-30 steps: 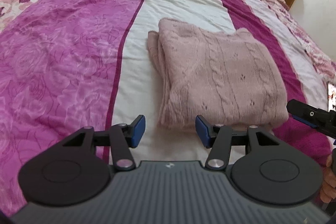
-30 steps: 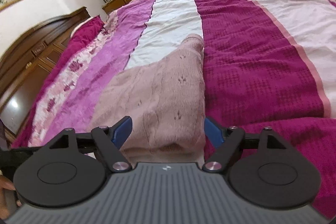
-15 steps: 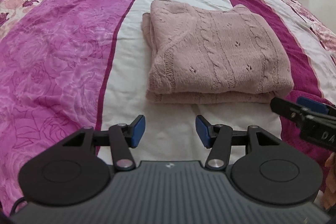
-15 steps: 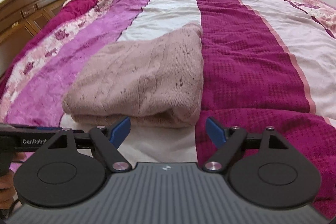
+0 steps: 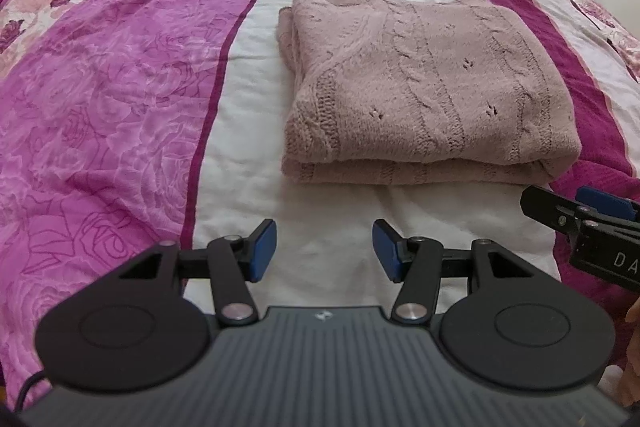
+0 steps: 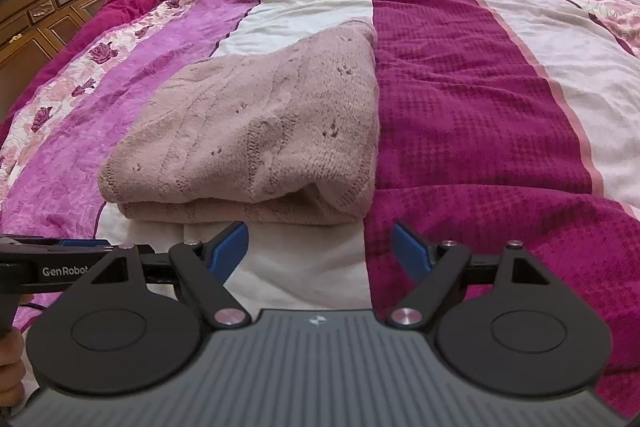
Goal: Fold small clothes
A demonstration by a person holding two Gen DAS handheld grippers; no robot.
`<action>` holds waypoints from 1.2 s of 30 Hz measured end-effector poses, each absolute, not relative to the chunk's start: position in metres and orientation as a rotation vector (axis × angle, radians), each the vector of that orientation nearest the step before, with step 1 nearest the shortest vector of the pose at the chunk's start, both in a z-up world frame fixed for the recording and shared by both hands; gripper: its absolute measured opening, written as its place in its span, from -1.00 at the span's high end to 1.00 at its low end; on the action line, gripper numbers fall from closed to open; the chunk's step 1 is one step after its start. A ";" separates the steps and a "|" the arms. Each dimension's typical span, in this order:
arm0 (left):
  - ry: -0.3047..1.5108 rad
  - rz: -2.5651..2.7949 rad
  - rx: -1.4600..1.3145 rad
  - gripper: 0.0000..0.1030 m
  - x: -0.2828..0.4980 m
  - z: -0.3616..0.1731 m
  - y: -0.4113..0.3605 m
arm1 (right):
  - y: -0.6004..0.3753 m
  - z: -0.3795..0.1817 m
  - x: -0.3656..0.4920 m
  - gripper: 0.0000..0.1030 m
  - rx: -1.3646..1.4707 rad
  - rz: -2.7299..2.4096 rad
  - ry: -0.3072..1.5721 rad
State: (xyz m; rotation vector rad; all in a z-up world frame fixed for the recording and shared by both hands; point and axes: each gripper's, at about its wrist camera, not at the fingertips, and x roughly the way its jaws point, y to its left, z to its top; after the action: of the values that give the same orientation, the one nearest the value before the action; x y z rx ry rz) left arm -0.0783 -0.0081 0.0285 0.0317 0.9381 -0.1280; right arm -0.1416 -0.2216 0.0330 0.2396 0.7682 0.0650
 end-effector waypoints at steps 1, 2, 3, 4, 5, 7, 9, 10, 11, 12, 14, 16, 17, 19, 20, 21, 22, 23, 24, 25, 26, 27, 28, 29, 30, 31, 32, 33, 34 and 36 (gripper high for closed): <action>0.939 -0.127 0.033 -0.07 -0.078 0.028 -0.008 | -0.222 0.033 -0.142 -0.64 0.239 0.065 0.768; 0.940 -0.127 0.035 -0.07 -0.078 0.028 -0.009 | -0.222 0.033 -0.142 -0.64 0.240 0.065 0.768; 0.940 -0.128 0.036 -0.07 -0.078 0.027 -0.009 | -0.222 0.032 -0.142 -0.64 0.239 0.065 0.769; 0.940 -0.130 0.037 -0.07 -0.078 0.028 -0.009 | -0.222 0.032 -0.142 -0.64 0.240 0.064 0.769; 0.938 -0.130 0.039 -0.07 -0.079 0.028 -0.010 | -0.222 0.032 -0.142 -0.64 0.240 0.064 0.769; 0.933 -0.131 0.044 -0.07 -0.079 0.028 -0.011 | -0.222 0.032 -0.142 -0.64 0.240 0.065 0.769; 0.932 -0.132 0.048 -0.07 -0.079 0.028 -0.011 | -0.222 0.032 -0.142 -0.64 0.240 0.065 0.769; 0.932 -0.132 0.048 -0.07 -0.079 0.028 -0.011 | -0.222 0.033 -0.142 -0.64 0.240 0.065 0.769; 0.932 -0.132 0.048 -0.07 -0.079 0.028 -0.011 | -0.222 0.033 -0.142 -0.64 0.240 0.065 0.769; 0.932 -0.131 0.048 -0.07 -0.079 0.029 -0.011 | -0.222 0.033 -0.142 -0.64 0.240 0.065 0.769; 0.932 -0.130 0.049 -0.07 -0.079 0.029 -0.012 | -0.222 0.031 -0.142 -0.64 0.242 0.065 0.770; 0.933 -0.128 0.050 -0.07 -0.079 0.029 -0.012 | -0.222 0.030 -0.141 -0.64 0.244 0.064 0.772; 0.933 -0.127 0.050 -0.07 -0.079 0.029 -0.012 | -0.222 0.029 -0.141 -0.64 0.246 0.064 0.773; 0.933 -0.125 0.049 -0.07 -0.079 0.029 -0.011 | -0.222 0.029 -0.141 -0.64 0.249 0.063 0.774; 0.933 -0.124 0.049 -0.07 -0.079 0.029 -0.011 | -0.222 0.029 -0.141 -0.64 0.251 0.062 0.774; 0.934 -0.124 0.049 -0.07 -0.079 0.029 -0.011 | -0.223 0.029 -0.141 -0.64 0.252 0.062 0.775; 0.934 -0.124 0.050 -0.07 -0.079 0.029 -0.011 | -0.223 0.029 -0.141 -0.64 0.254 0.061 0.775; 0.935 -0.123 0.051 -0.07 -0.079 0.029 -0.011 | -0.223 0.029 -0.141 -0.64 0.256 0.061 0.775; 0.934 -0.123 0.052 -0.07 -0.079 0.029 -0.011 | -0.223 0.029 -0.141 -0.64 0.256 0.061 0.775; 0.934 -0.122 0.053 -0.07 -0.079 0.029 -0.011 | -0.223 0.029 -0.141 -0.64 0.257 0.061 0.775; 0.934 -0.122 0.053 -0.07 -0.079 0.028 -0.011 | -0.223 0.029 -0.141 -0.64 0.257 0.061 0.775; 0.933 -0.121 0.054 -0.07 -0.079 0.028 -0.011 | -0.223 0.029 -0.141 -0.64 0.257 0.061 0.774; 0.932 -0.120 0.055 -0.07 -0.079 0.028 -0.011 | -0.223 0.029 -0.141 -0.64 0.257 0.061 0.774; 0.932 -0.120 0.055 -0.07 -0.079 0.028 -0.011 | -0.223 0.029 -0.141 -0.64 0.257 0.061 0.775; 0.932 -0.120 0.055 -0.07 -0.079 0.028 -0.011 | -0.223 0.029 -0.141 -0.64 0.257 0.061 0.775; 0.933 -0.120 0.055 -0.07 -0.079 0.028 -0.011 | -0.223 0.029 -0.141 -0.64 0.257 0.061 0.775; 0.932 -0.119 0.055 -0.07 -0.079 0.028 -0.011 | -0.223 0.029 -0.141 -0.64 0.257 0.061 0.775; 0.932 -0.119 0.055 -0.07 -0.079 0.028 -0.011 | -0.223 0.028 -0.141 -0.64 0.257 0.061 0.775; 0.932 -0.118 0.055 -0.07 -0.080 0.028 -0.011 | -0.223 0.028 -0.141 -0.64 0.256 0.061 0.775; 0.932 -0.118 0.055 -0.07 -0.080 0.028 -0.011 | -0.223 0.028 -0.141 -0.64 0.256 0.061 0.775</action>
State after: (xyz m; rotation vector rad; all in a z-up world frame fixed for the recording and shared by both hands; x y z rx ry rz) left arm -0.0796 -0.0105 0.0280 0.0552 0.9324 -0.1179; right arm -0.1405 -0.2233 0.0285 0.2563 0.7752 0.0613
